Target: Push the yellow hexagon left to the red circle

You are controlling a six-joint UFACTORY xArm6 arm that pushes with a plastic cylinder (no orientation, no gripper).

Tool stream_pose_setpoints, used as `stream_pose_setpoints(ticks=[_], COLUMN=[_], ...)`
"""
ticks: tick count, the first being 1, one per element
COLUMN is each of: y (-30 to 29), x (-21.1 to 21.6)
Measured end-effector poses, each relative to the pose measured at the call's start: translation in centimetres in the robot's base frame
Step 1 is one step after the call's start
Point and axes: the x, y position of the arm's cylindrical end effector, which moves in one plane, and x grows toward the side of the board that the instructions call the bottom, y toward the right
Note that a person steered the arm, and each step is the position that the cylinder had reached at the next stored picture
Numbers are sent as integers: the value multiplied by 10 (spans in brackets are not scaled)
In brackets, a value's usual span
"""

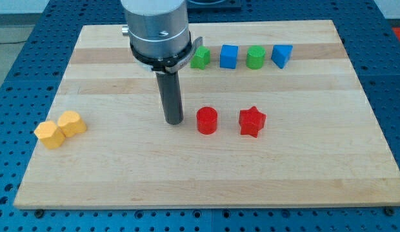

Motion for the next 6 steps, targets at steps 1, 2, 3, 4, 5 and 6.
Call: stream_pose_setpoints(ticks=[1, 2, 3, 4, 5, 6], y=[23, 46, 47, 46, 33, 1], x=[-5, -5, -5, -5, -7, -10])
